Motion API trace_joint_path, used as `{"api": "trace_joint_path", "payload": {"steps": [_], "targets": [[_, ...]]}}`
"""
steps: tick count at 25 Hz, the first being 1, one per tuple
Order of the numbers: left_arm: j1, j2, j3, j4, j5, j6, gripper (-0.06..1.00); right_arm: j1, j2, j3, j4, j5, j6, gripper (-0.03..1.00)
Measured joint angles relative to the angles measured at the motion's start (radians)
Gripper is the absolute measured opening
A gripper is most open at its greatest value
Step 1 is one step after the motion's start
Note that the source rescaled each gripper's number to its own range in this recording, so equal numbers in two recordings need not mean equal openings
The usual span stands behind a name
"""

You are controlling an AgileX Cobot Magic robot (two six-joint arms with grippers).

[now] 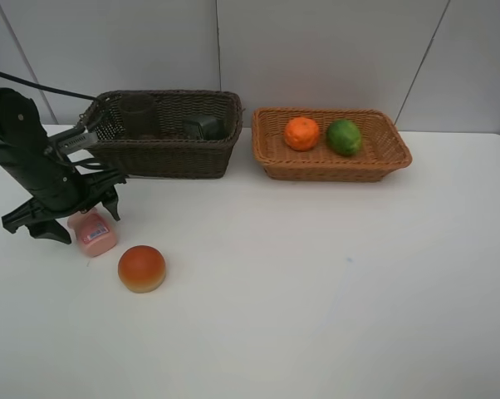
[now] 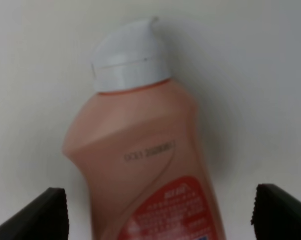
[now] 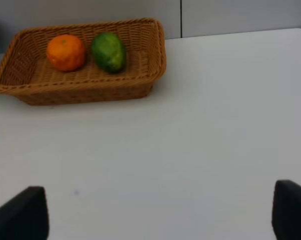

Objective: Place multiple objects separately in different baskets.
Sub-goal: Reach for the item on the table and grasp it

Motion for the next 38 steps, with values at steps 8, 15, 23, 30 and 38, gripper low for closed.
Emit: {"api": "trace_joint_path", "payload": {"steps": [8,15,23,30,38], "targets": [[0.0,0.03,0.0,0.0,-0.021,-0.002,0.95,0.0,0.0,0.0,-0.001,0.0,0.0,0.96],[0.0,0.038,0.0,0.0,-0.041,-0.002,0.95,0.0,0.0,0.0,-0.001,0.0,0.0,0.96],[0.0,0.038,0.0,0.0,-0.041,-0.002,0.95,0.0,0.0,0.0,-0.001,0.0,0.0,0.96],[0.0,0.038,0.0,-0.005,-0.04,-0.003,0.93,0.0,0.0,0.0,0.0,0.0,0.0,0.96],[0.0,0.038,0.0,-0.023,-0.012,-0.003,0.67,0.0,0.0,0.0,0.0,0.0,0.0,0.96]]}}
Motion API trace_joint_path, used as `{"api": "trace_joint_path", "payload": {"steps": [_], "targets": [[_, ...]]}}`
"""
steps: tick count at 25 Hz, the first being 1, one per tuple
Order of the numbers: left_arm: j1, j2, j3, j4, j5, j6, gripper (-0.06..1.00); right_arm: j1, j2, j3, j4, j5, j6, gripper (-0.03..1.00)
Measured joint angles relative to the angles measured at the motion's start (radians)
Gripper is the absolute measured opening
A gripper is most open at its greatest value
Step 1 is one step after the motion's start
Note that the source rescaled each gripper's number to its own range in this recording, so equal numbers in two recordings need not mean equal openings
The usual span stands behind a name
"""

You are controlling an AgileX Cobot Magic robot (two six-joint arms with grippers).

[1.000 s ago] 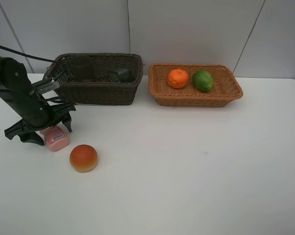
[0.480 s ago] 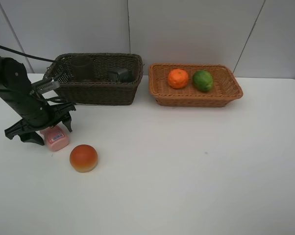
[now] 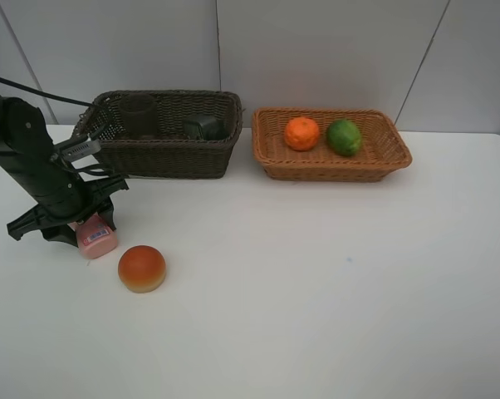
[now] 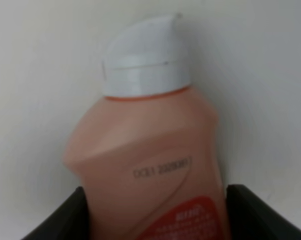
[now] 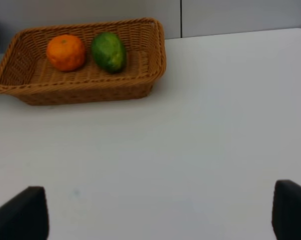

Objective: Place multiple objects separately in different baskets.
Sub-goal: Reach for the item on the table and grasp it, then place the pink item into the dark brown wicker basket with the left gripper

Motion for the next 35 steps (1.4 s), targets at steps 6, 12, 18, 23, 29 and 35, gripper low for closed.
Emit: {"api": "trace_joint_path", "payload": {"steps": [6,12,18,23,29,35], "targets": [[-0.001,0.0,0.0,0.0,0.001,0.011,0.67,0.0,0.0,0.0,0.0,0.0,0.0,0.96],[-0.001,0.0,0.0,0.0,0.001,0.013,0.67,0.0,0.0,0.0,0.0,0.0,0.0,0.96],[-0.001,0.0,0.0,0.0,0.003,0.04,0.67,0.0,0.0,0.0,0.0,0.0,0.0,0.96],[-0.001,-0.022,0.0,0.0,0.015,0.087,0.67,0.0,0.0,0.0,-0.001,0.0,0.0,0.96],[-0.001,-0.072,-0.001,0.0,0.04,0.173,0.67,0.0,0.0,0.0,-0.001,0.0,0.0,0.96],[-0.008,-0.116,-0.002,0.002,0.087,0.365,0.67,0.0,0.0,0.0,-0.001,0.0,0.0,0.96]]}}
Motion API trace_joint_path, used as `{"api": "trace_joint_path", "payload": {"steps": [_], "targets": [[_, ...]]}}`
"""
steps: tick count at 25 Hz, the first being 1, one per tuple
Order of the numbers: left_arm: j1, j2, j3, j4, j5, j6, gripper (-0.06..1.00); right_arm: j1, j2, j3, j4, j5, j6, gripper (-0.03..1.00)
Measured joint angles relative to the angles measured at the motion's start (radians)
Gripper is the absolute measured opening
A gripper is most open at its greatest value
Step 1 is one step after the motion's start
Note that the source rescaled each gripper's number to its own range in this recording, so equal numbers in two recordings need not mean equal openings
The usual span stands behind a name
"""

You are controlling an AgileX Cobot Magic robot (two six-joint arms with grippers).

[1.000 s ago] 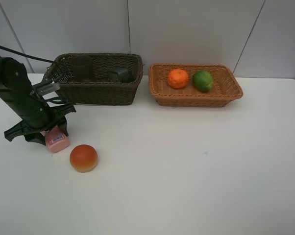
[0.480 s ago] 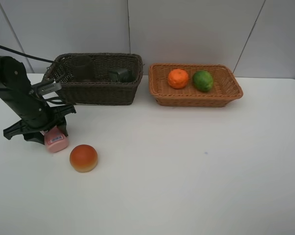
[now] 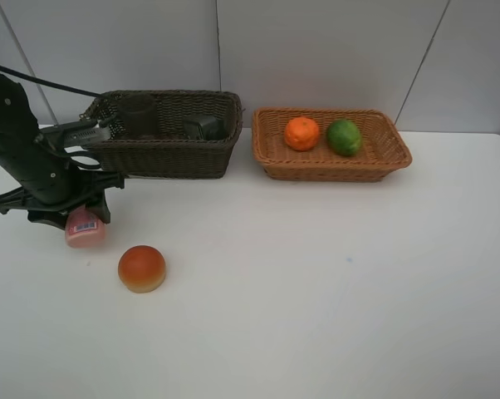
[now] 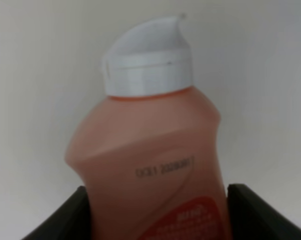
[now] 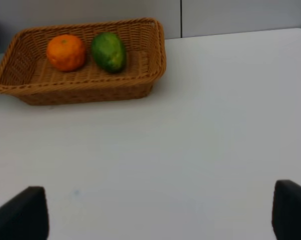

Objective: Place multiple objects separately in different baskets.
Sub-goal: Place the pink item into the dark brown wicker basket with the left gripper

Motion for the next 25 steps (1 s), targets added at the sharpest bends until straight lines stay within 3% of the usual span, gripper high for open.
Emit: {"api": "trace_joint_path", "payload": {"steps": [4,7,18,25], "targets": [[-0.029,-0.035,0.0,0.002,0.019,0.207,0.67,0.0,0.0,0.0,0.0,0.0,0.0,0.96],[-0.053,-0.058,0.0,0.002,0.021,0.289,0.67,0.0,0.0,0.0,0.0,0.0,0.0,0.96],[-0.087,-0.153,-0.062,-0.019,-0.031,0.314,0.67,0.0,0.0,0.0,0.001,0.0,0.0,0.96],[-0.087,-0.166,-0.109,0.014,-0.258,0.315,0.67,0.0,0.0,0.0,0.001,0.0,0.0,0.96]]}}
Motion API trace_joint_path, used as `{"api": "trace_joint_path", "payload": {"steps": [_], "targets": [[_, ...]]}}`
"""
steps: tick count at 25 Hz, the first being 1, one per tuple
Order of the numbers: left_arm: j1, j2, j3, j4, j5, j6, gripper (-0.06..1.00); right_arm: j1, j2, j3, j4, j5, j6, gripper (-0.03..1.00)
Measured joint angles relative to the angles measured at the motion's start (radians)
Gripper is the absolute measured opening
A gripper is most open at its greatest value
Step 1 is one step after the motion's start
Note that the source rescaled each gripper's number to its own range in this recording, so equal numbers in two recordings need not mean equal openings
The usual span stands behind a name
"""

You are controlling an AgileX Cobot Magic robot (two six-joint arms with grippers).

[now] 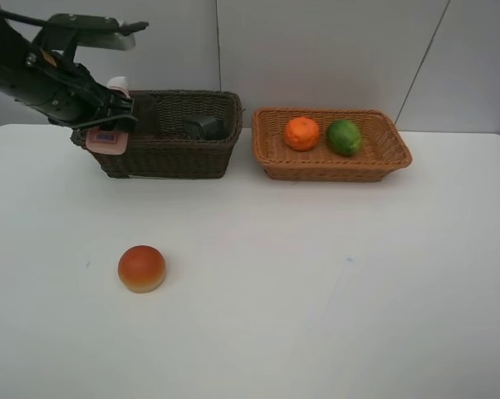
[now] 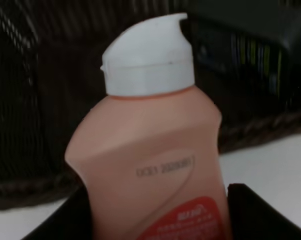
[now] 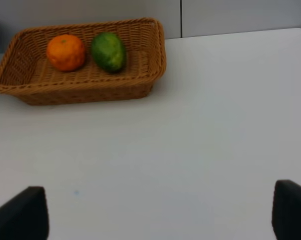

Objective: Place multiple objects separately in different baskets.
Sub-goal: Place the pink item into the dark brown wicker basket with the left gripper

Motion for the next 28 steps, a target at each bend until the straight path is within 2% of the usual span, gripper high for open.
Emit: {"api": "trace_joint_path", "payload": {"steps": [6,10,13,21,28], "targets": [[0.0,0.016,-0.001,0.015,-0.296,0.0,0.67,0.0,0.0,0.0,0.0,0.0,0.0,0.96],[0.0,0.08,-0.003,0.046,-0.431,0.0,0.67,0.0,0.0,0.0,0.0,0.0,0.0,0.96],[0.0,0.135,-0.003,0.099,-0.506,-0.01,0.67,0.0,0.0,0.0,0.0,0.0,0.0,0.96],[0.0,0.247,-0.004,0.221,-0.674,-0.126,0.67,0.0,0.0,0.0,0.0,0.0,0.0,0.96],[0.0,0.346,-0.004,0.297,-0.87,-0.136,0.67,0.0,0.0,0.0,-0.001,0.0,0.0,0.96]]}}
